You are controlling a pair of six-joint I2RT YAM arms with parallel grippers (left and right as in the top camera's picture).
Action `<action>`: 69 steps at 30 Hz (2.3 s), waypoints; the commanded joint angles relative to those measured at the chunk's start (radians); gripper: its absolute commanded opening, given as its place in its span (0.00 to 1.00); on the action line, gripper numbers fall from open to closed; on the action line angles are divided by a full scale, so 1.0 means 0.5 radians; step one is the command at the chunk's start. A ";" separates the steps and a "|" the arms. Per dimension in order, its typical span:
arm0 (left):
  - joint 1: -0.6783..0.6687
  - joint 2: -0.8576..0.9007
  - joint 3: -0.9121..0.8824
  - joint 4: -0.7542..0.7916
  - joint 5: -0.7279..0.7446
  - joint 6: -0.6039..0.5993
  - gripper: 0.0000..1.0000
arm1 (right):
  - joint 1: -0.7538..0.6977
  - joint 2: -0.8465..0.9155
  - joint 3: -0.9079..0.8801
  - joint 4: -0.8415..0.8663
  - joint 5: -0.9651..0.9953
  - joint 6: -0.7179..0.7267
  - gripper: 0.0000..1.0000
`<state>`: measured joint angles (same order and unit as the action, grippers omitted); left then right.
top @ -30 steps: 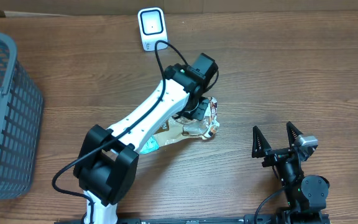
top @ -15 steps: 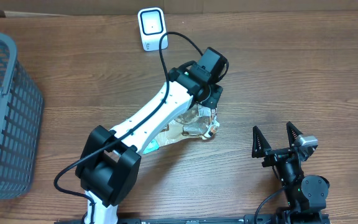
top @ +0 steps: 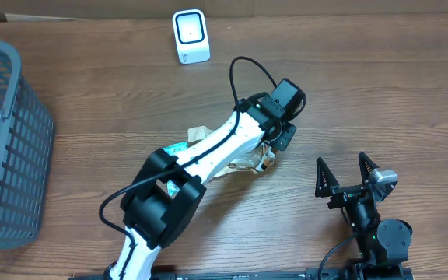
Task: Scan the item barcode
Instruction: 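Carry the orange pack toward the scanner and over the snack bag, then lower the orange pack onto the table beside the mint-green pack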
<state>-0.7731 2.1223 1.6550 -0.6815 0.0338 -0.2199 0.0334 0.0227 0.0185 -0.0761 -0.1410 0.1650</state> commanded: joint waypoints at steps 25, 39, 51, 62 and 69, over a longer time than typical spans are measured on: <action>0.214 0.017 -0.002 -0.474 -0.903 -0.174 0.04 | 0.002 -0.002 -0.020 0.006 0.018 0.021 1.00; 0.537 0.018 -0.002 -0.742 -0.671 -0.362 0.09 | 0.002 -0.002 -0.020 0.006 0.018 0.021 1.00; 0.543 0.018 -0.002 -0.890 -0.666 -0.336 0.47 | 0.002 -0.002 -0.020 0.006 0.018 0.021 1.00; 0.554 -0.197 0.354 -1.114 -0.716 -0.290 0.63 | 0.002 -0.002 -0.020 0.006 0.018 0.021 1.00; 0.609 -0.528 0.592 -1.219 -0.706 -0.241 0.86 | 0.002 -0.002 -0.020 0.006 0.018 0.021 1.00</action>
<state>-0.4938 1.9808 1.8870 -1.2755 -0.3103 -0.3614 0.0334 0.0227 0.0185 -0.0761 -0.1413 0.1654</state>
